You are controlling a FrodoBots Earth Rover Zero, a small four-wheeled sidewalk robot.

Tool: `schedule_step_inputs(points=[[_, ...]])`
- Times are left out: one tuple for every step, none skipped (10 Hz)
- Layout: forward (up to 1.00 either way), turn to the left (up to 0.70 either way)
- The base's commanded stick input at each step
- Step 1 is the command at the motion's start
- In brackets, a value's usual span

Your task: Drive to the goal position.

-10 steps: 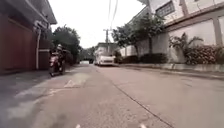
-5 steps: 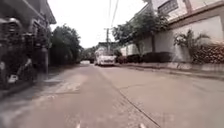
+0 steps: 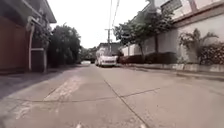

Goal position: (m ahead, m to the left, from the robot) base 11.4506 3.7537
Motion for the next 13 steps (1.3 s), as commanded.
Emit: schedule_step_inputs(points=[[0.85,0.0],[0.85,0.0],[0.85,0.0],[0.85,0.0],[0.85,0.0],[0.85,0.0],[0.85,0.0],[0.85,0.0],[0.85,0.0],[0.85,0.0],[0.85,0.0],[0.85,0.0],[0.85,0.0]])
